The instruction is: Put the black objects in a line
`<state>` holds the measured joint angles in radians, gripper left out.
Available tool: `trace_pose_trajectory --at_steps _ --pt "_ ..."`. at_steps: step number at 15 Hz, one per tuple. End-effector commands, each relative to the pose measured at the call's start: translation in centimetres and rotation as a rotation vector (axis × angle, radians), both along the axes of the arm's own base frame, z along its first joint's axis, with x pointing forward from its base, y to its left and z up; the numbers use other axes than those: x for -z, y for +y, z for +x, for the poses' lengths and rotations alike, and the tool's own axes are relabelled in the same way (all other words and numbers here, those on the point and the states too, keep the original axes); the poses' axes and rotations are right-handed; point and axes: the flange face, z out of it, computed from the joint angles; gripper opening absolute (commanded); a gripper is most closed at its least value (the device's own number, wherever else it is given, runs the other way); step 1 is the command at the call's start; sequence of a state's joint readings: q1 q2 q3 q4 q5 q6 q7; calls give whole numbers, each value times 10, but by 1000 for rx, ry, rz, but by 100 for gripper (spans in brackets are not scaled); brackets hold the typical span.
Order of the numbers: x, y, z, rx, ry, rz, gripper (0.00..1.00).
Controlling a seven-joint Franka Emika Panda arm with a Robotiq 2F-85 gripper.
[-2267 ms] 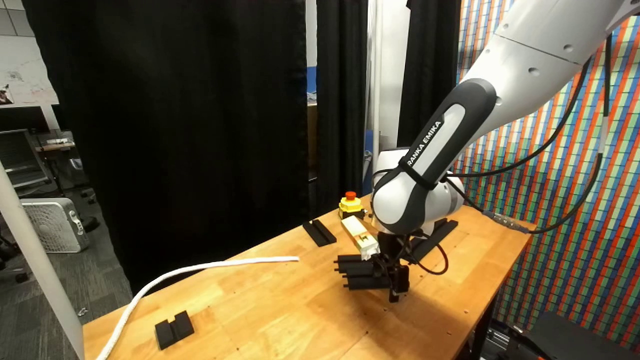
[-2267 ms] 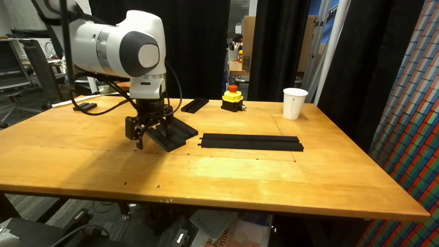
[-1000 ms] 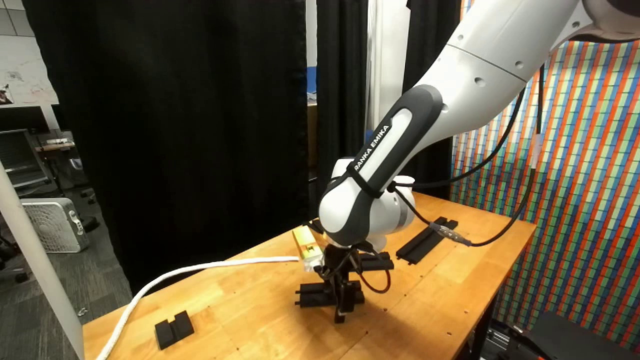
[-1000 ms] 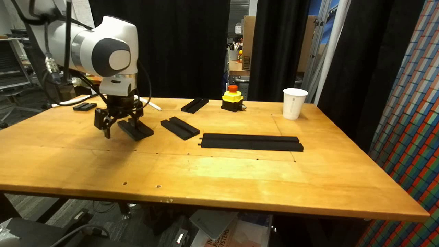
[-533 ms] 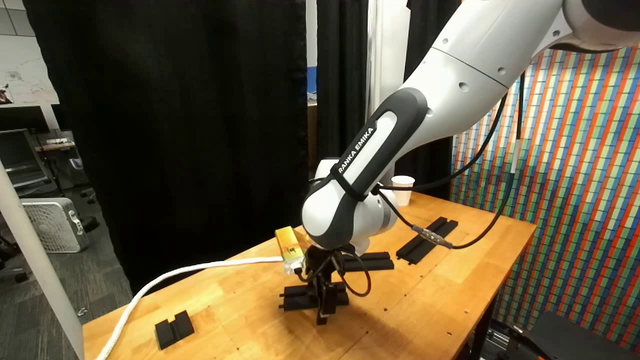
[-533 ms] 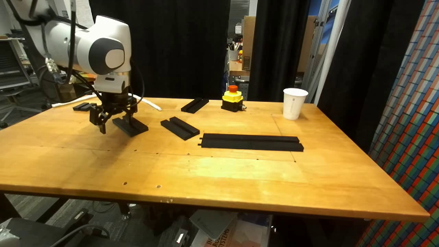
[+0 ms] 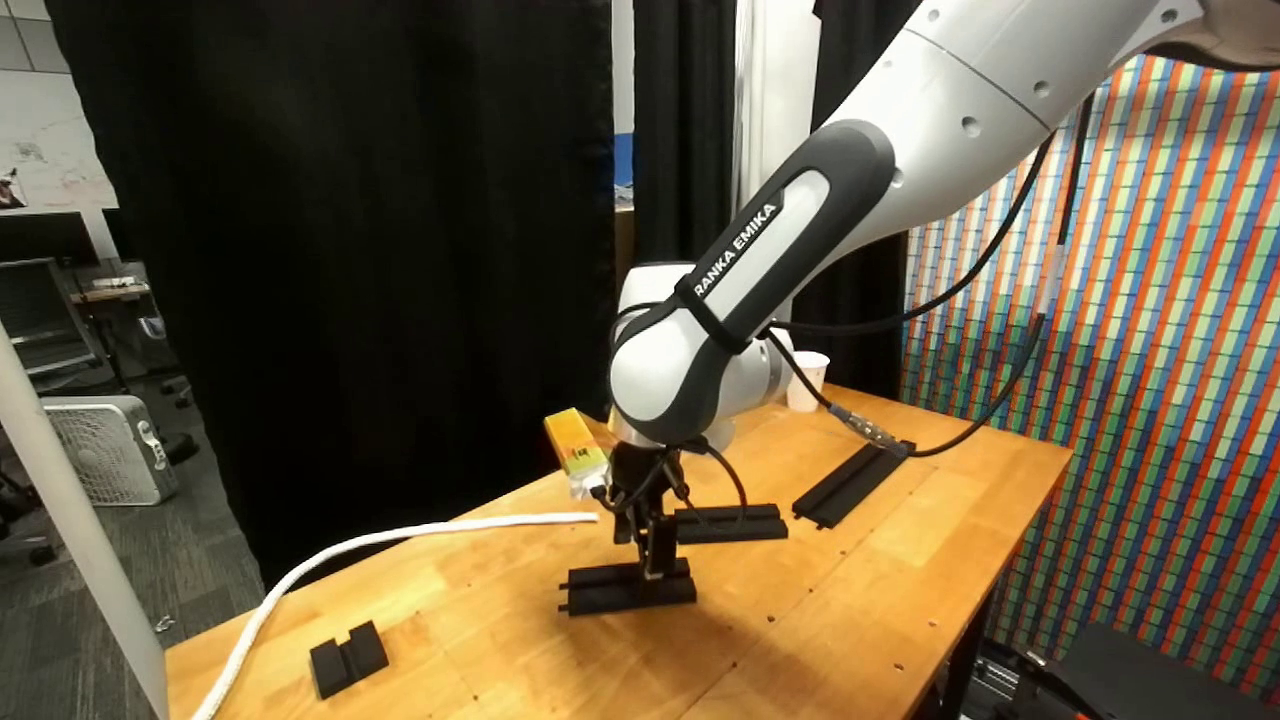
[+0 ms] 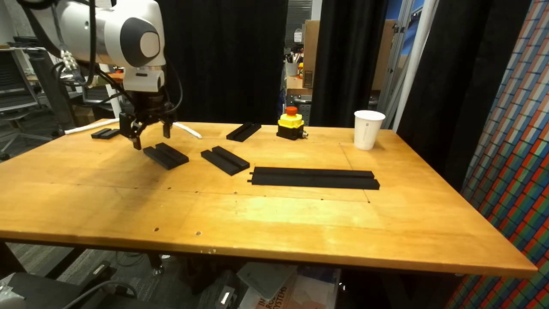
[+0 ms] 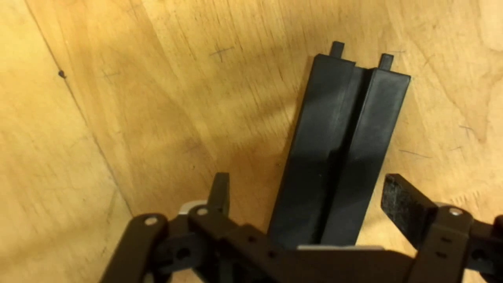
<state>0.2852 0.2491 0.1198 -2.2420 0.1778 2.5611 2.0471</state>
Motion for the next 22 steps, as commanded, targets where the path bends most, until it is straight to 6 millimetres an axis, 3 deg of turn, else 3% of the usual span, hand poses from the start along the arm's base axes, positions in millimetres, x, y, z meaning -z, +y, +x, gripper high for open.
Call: trace_pose_trajectory --at_steps 1,6,13,22 --pt "-35 -14 2 1 -29 -72 100" --pt "-42 -63 15 14 -81 -187 100" --pt "-19 -128 34 71 -59 -208 100" --pt "22 -165 48 100 -58 -212 100"
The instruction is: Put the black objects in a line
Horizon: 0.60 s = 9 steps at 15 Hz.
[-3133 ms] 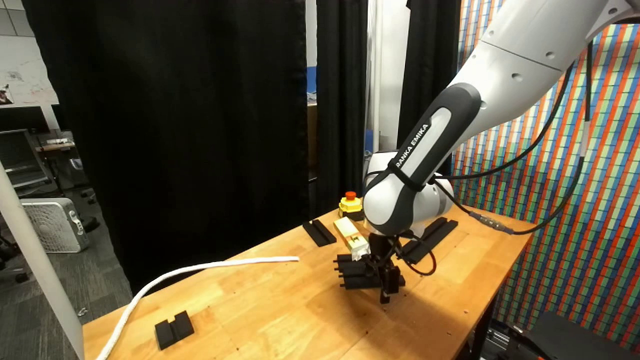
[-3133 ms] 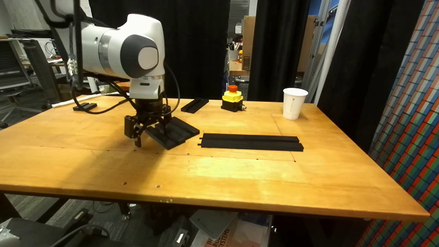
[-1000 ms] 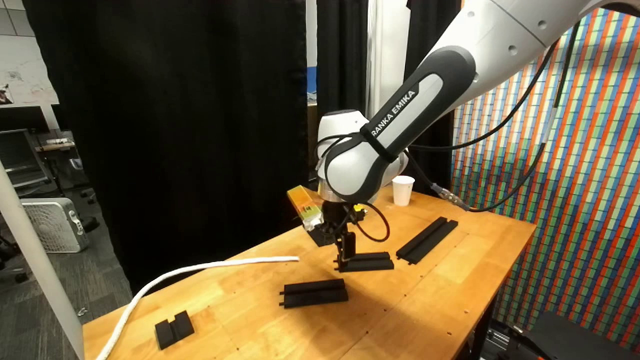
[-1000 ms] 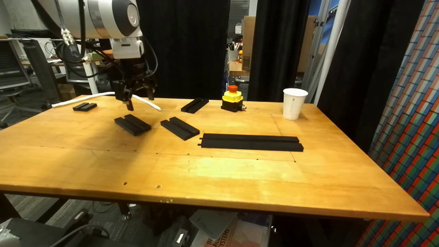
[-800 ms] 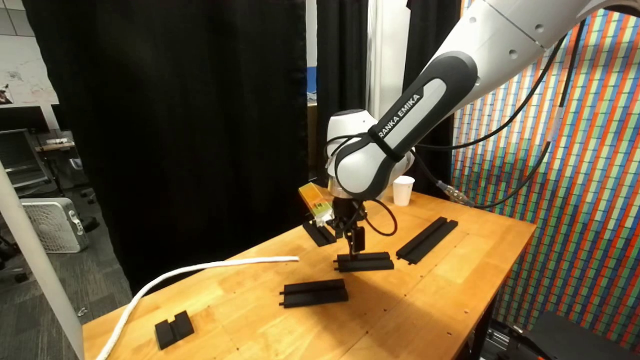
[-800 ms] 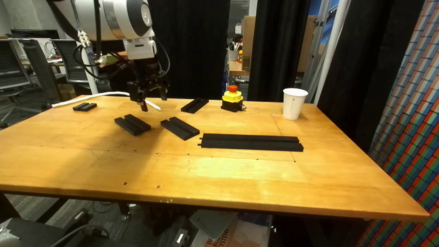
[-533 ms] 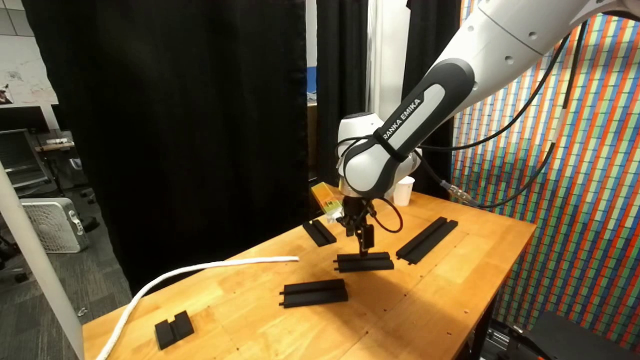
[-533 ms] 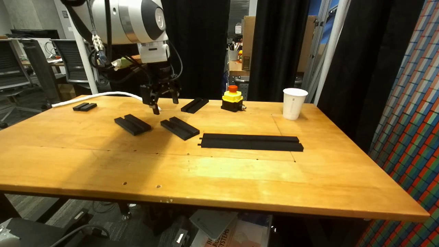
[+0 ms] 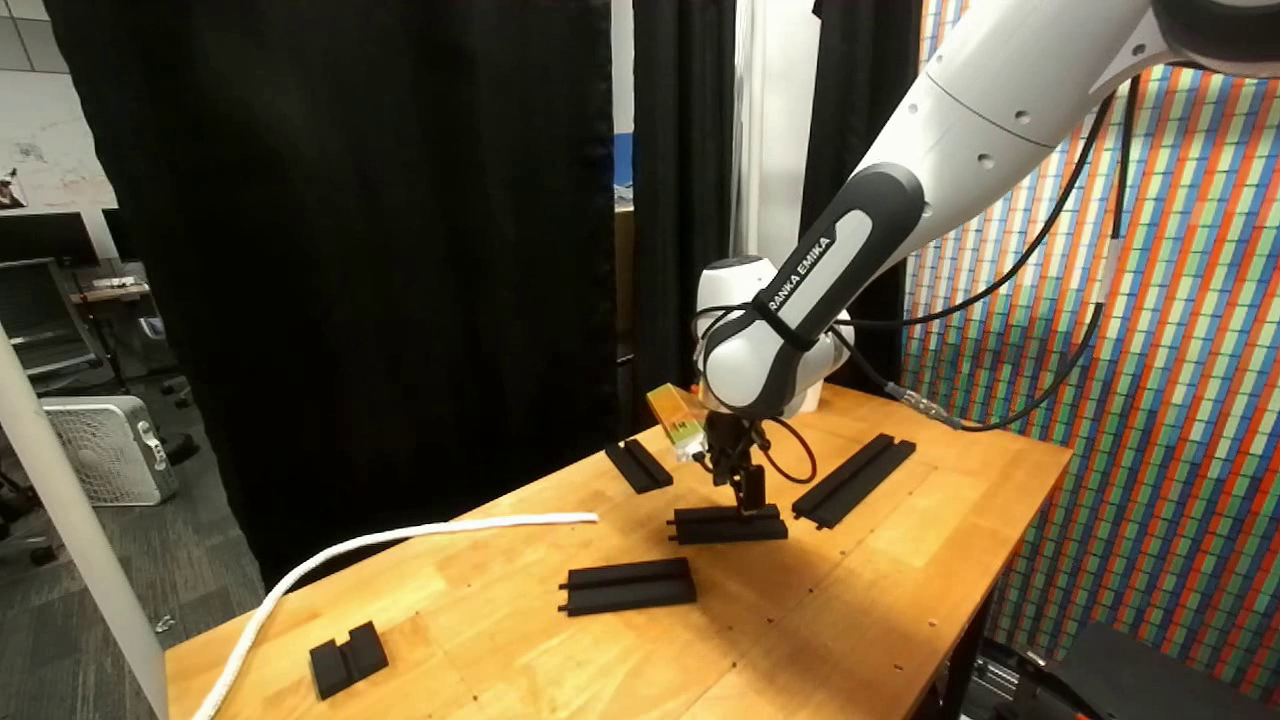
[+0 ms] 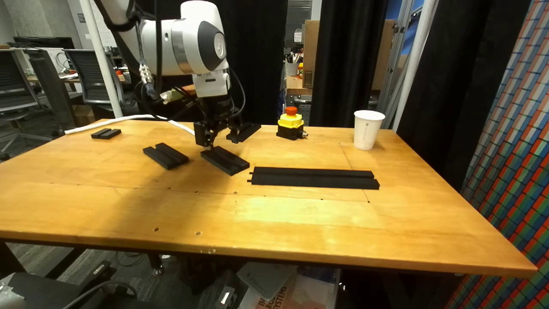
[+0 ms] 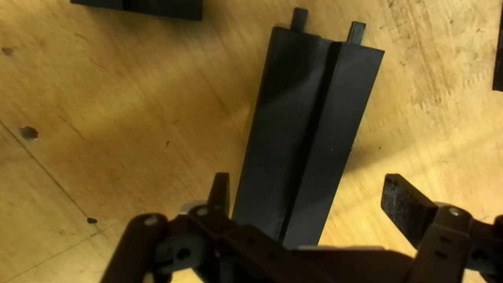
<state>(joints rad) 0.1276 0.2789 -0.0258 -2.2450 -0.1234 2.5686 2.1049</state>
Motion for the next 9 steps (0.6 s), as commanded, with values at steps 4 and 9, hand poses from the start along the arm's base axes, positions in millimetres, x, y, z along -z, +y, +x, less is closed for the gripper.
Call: trace_pose_trajectory --at_steps 4,9 --pt "12 -17 19 -26 -41 -7 100" --pt "4 -17 28 -48 -60 -11 100"
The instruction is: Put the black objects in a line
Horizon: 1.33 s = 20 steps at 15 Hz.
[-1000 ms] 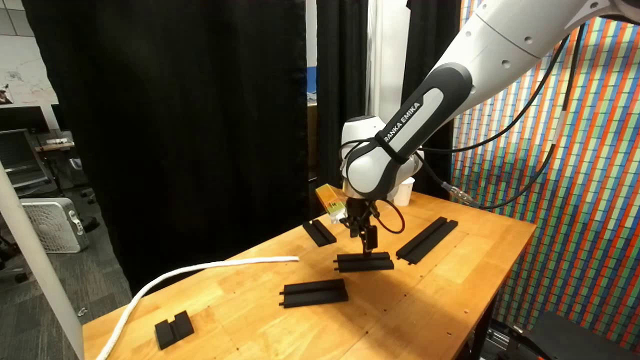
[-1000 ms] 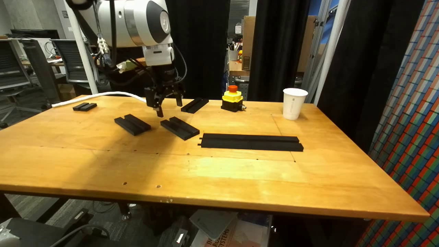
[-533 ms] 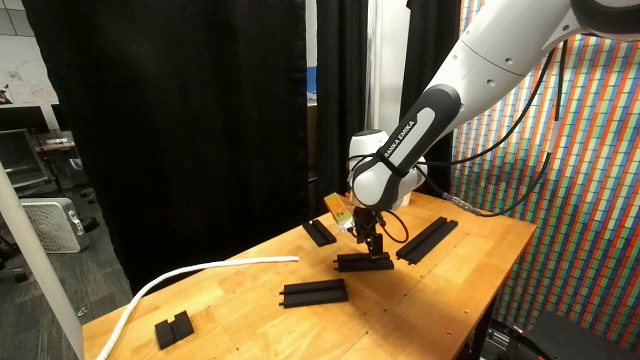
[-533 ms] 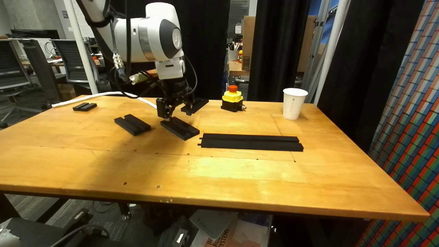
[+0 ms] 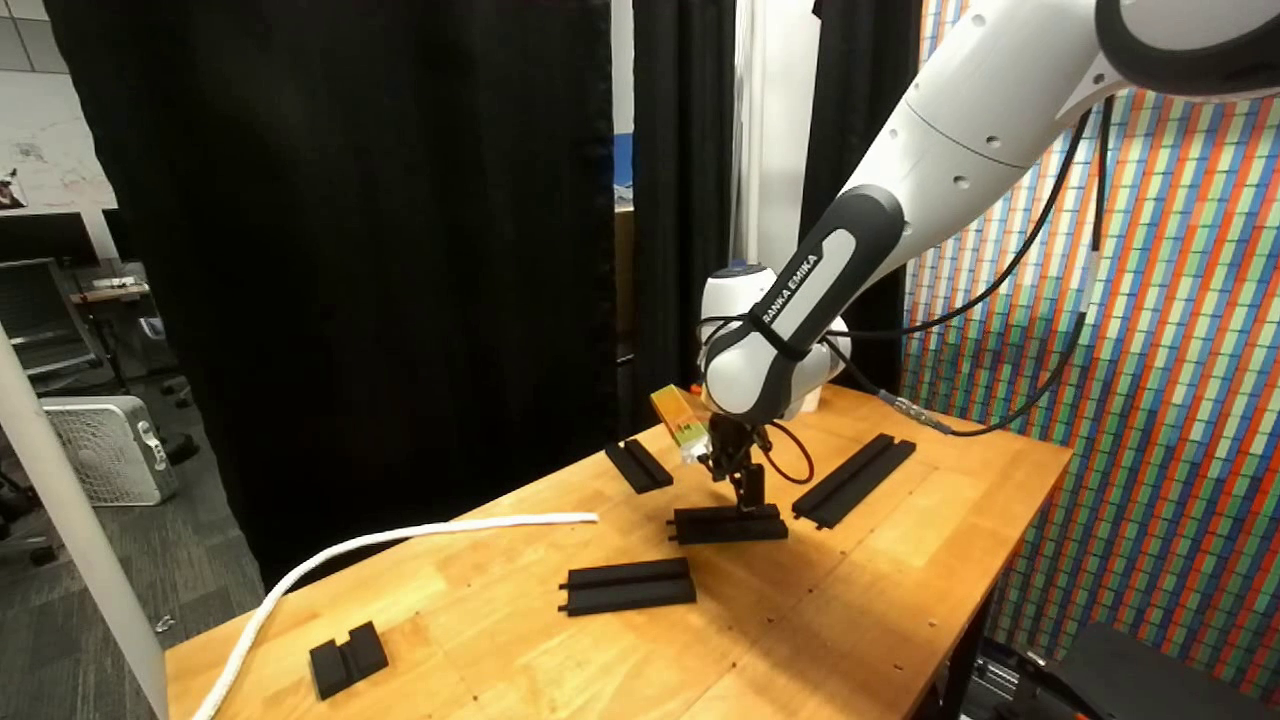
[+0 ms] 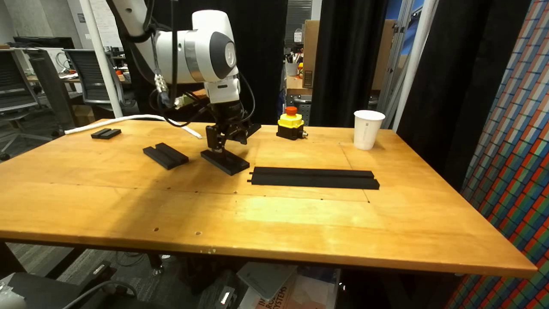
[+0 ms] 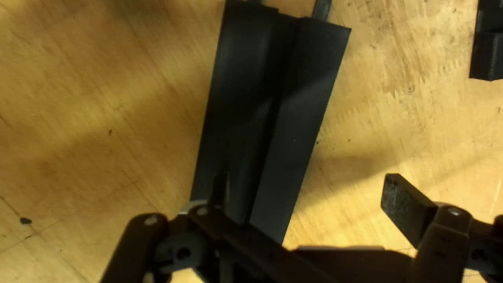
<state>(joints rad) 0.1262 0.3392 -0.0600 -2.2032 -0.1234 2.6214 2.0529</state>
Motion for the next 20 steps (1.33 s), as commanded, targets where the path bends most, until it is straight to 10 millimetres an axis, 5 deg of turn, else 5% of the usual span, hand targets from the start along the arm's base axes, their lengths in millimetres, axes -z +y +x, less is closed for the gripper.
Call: trace_pose_trajectory --at_steps 1,20 --pt "-8 1 13 -28 -34 0 100" --pt "5 0 32 -61 -57 35 100"
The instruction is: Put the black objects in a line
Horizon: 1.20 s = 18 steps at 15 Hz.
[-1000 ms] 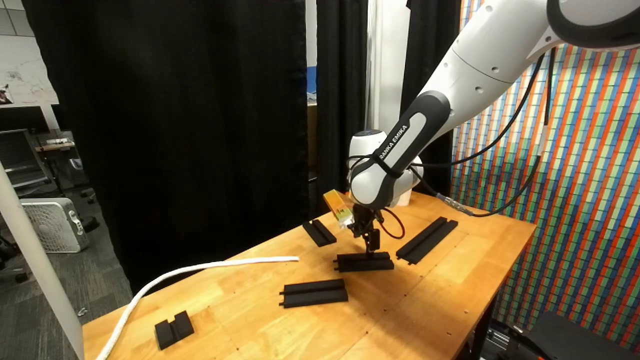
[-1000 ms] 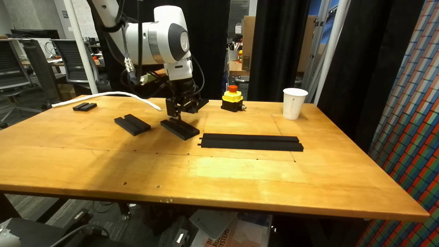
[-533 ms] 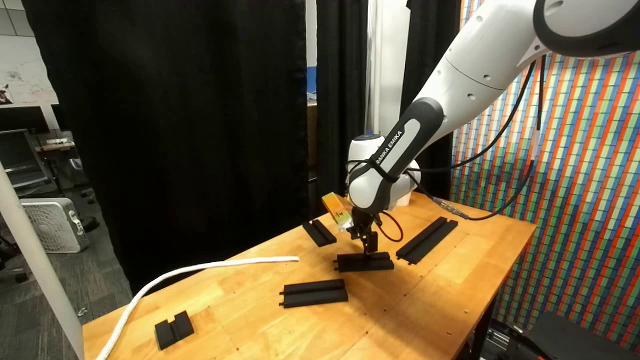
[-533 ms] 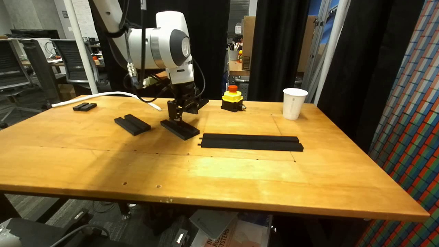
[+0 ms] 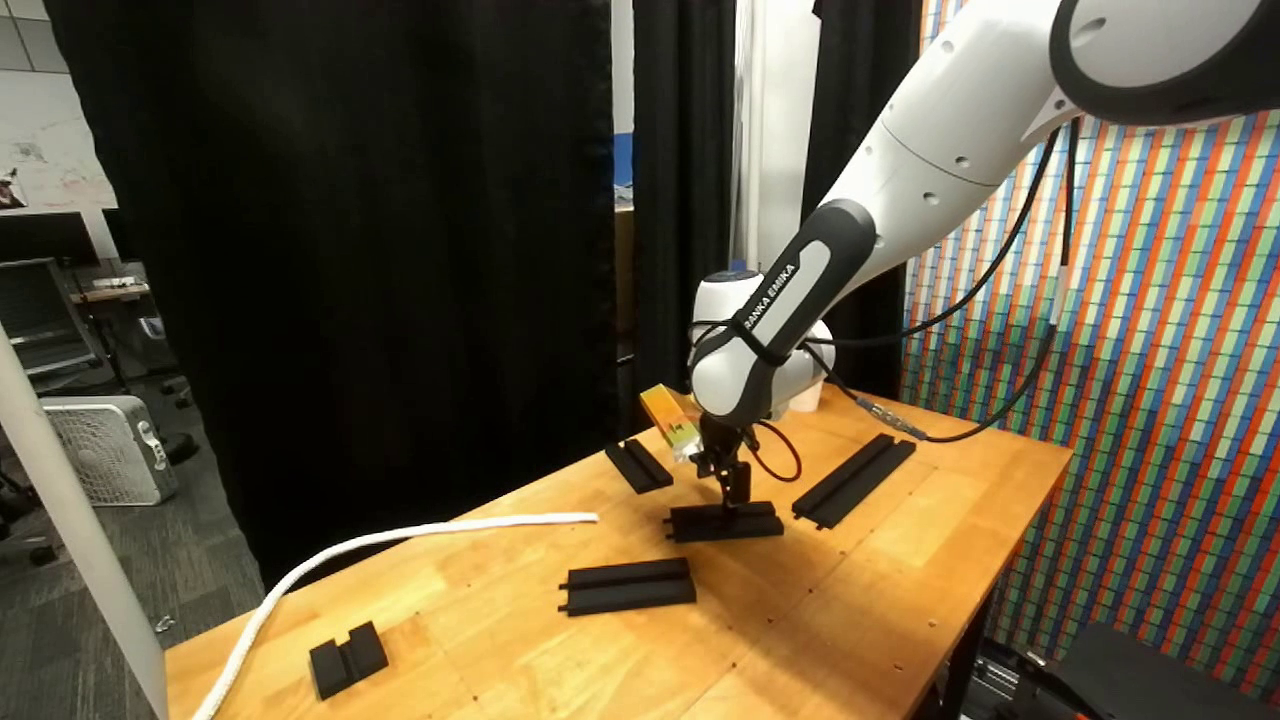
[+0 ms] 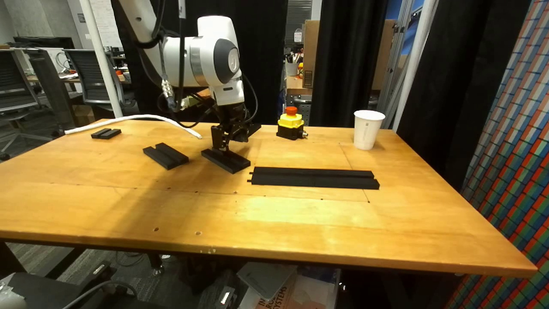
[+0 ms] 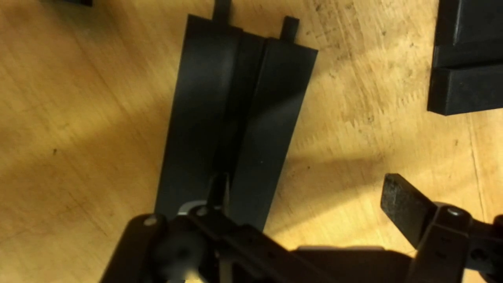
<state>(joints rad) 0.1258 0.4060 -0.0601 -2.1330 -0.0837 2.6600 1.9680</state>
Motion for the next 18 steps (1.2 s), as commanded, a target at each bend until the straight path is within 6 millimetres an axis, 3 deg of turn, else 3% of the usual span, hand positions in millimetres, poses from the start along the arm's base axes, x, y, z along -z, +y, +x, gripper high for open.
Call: trace_pose_trajectory --at_steps 1,18 --pt "-2 -1 10 2 -18 26 100" --pt "6 4 2 167 30 140 100"
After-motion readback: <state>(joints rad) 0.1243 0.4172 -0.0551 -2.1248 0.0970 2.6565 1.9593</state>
